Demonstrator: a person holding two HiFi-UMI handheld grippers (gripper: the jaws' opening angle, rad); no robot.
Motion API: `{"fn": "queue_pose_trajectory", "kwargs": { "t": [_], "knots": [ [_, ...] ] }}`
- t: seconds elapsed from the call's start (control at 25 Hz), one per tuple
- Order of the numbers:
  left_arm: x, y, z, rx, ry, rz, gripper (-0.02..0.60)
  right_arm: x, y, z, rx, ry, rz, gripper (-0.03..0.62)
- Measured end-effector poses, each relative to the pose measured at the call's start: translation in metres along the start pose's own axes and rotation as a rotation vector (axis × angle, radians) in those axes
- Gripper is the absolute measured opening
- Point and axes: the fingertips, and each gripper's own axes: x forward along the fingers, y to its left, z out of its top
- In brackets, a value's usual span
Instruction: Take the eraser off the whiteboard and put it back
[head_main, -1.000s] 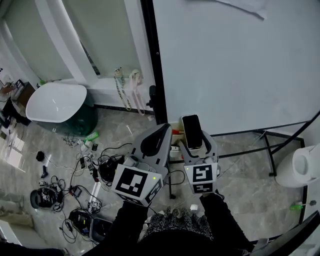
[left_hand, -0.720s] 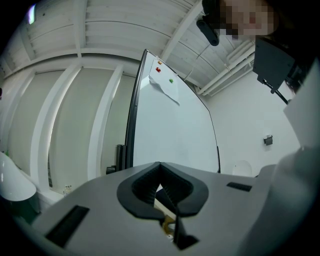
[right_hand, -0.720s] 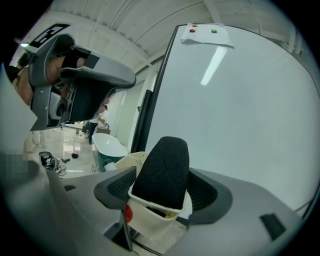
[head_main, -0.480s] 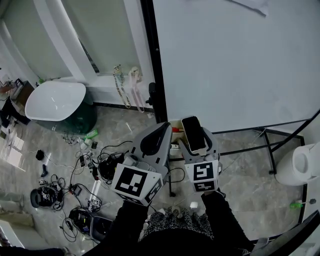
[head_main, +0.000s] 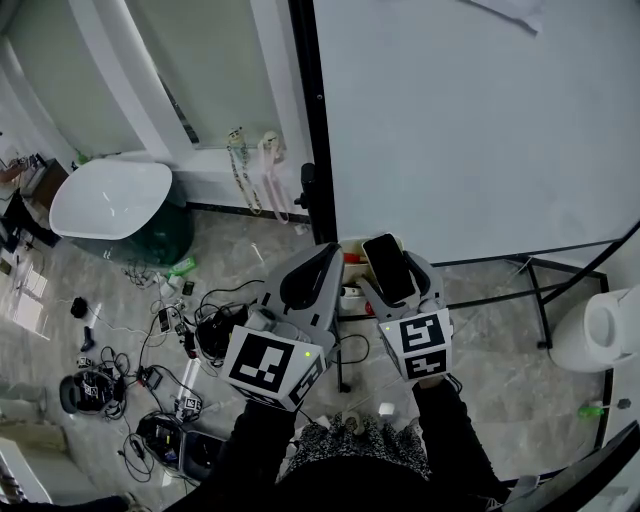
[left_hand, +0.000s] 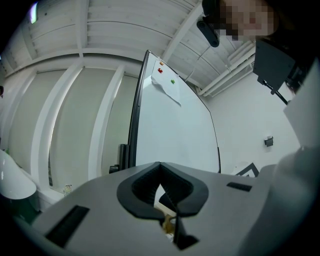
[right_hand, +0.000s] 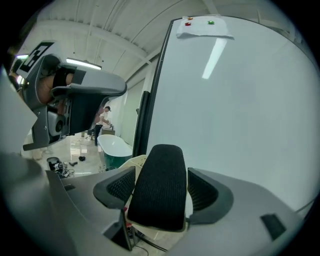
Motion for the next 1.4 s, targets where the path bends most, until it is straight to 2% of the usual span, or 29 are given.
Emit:
{"fn": "queue_pose_trajectory", "kwargs": {
  "t": [0.16, 0.32, 0.52, 0.68, 0.76, 0.84, 1.0, 1.08, 1.28, 1.4],
  "knots": [
    [0.002, -0.001, -0.001, 0.000, -0.005, -0.005, 0.006, 0.012, 0.000, -0.001, -0.035, 0.052, -0.007, 0.313],
    [0.002, -0.002, 0.000, 0.001, -0.008, -0.011, 0.006, 0.014, -0.006, 0.014, -0.046, 0.024, -0.034, 0.311],
    [-0.003, -0.002, 0.002, 0.004, -0.008, -0.006, 0.006, 0.021, -0.011, 0.013, -0.079, 0.075, -0.030, 0.308],
    [-0.004, 0.000, 0.004, 0.010, -0.012, -0.001, 0.006, 0.021, -0.014, 0.015, -0.054, 0.096, -0.042, 0.287],
    [-0.005, 0.000, 0.006, 0.013, -0.013, 0.001, 0.006, 0.015, -0.018, 0.030, -0.019, 0.005, -0.070, 0.284],
    [-0.006, 0.000, 0.008, 0.015, -0.013, 0.000, 0.006, 0.004, -0.023, 0.050, 0.012, -0.147, -0.100, 0.284],
    [-0.005, -0.002, 0.006, 0.019, -0.010, -0.010, 0.006, -0.009, -0.018, 0.064, -0.022, -0.366, -0.125, 0.284],
    [-0.004, -0.003, 0.005, 0.020, -0.008, -0.015, 0.006, -0.010, -0.012, 0.059, -0.026, -0.420, -0.125, 0.284],
    [-0.003, -0.004, 0.003, 0.025, 0.002, -0.022, 0.006, -0.010, -0.010, 0.046, 0.034, -0.468, -0.119, 0.284],
    [-0.004, -0.004, 0.000, 0.025, 0.006, -0.024, 0.006, -0.006, -0.014, 0.050, 0.018, -0.497, -0.121, 0.284]
  ]
}}
